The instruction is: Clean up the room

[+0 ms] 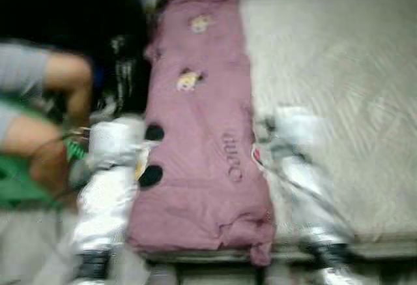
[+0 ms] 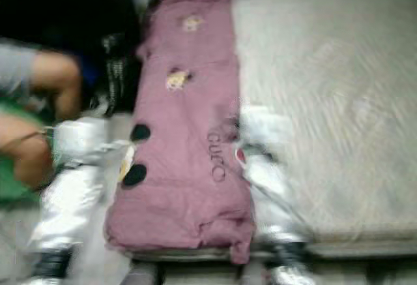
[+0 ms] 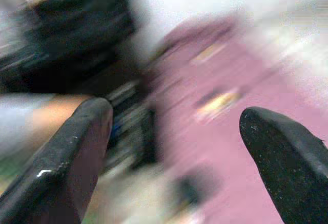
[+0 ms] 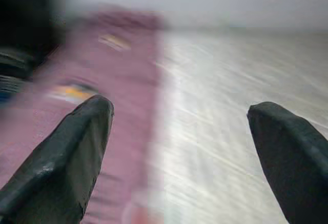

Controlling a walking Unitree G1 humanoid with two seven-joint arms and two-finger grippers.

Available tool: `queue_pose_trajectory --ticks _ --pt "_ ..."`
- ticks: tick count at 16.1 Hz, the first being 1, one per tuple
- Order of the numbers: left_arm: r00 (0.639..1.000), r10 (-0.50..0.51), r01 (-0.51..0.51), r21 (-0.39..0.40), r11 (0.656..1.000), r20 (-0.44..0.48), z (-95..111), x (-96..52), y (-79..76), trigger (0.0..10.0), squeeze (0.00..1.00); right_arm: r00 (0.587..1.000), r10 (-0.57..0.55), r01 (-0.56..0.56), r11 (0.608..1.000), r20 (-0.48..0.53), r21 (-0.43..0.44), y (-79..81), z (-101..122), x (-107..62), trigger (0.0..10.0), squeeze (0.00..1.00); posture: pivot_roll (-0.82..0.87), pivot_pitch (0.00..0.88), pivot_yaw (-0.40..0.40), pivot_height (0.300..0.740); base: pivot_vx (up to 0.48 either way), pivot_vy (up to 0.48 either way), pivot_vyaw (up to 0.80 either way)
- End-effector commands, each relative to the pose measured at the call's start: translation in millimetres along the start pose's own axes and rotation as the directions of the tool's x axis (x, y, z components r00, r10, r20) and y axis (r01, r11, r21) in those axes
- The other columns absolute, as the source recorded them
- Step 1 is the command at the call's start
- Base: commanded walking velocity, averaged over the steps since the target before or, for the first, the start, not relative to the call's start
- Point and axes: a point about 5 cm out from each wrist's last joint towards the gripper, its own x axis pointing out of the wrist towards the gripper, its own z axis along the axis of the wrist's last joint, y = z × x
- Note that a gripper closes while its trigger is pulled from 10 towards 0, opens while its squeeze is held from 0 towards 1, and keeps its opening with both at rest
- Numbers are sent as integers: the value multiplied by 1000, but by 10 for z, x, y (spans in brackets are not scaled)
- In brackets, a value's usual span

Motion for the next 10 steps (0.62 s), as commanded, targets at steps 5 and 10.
queue_pose_trajectory --ticks 5,10 --pt "995 75 -70 89 994 -65 -155 -94 265 10000 0 996 74 -76 996 39 38 294 94 26 10000 0 22 0 62 740 0 0 0" --pt "991 109 -102 85 991 -79 -184 -126 264 10000 0 994 104 -105 992 25 69 380 53 8 10000 0 31 0 56 740 0 0 0"
